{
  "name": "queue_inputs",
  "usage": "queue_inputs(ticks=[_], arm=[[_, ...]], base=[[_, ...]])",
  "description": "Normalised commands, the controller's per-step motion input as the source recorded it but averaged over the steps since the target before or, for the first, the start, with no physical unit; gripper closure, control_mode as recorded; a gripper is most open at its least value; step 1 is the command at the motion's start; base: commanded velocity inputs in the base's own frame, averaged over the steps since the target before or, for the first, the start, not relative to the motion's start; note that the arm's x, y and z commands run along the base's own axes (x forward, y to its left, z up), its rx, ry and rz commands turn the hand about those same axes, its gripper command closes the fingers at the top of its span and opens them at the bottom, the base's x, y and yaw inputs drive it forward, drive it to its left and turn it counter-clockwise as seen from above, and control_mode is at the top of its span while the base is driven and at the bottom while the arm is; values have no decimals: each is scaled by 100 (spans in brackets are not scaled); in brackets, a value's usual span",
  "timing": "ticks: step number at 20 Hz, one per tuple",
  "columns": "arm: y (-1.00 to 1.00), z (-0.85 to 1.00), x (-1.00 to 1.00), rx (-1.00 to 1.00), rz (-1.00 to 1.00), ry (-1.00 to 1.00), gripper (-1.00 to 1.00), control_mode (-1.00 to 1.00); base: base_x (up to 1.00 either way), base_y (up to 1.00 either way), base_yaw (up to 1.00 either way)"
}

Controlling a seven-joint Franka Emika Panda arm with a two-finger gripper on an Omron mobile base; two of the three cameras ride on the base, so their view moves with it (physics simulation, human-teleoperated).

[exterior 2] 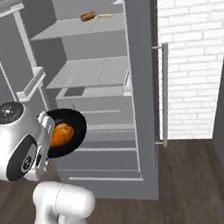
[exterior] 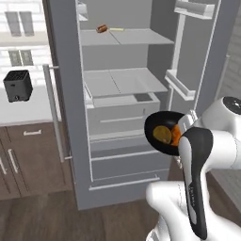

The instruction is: Pick the chicken drumstick and avocado from their plates and place them in the bowl. Then put the bowl in the fridge.

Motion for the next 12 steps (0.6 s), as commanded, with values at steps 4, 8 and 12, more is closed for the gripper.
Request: queue_inputs(ticks=[4, 8, 12], arm=[[0, 0, 0, 0, 0, 0, 100, 100], [0, 0, 0, 0, 0, 0, 100, 100], [0, 0, 0, 0, 0, 0, 100, 100]], base=[[38, 9, -20], [77, 0, 0], [65, 4, 0]])
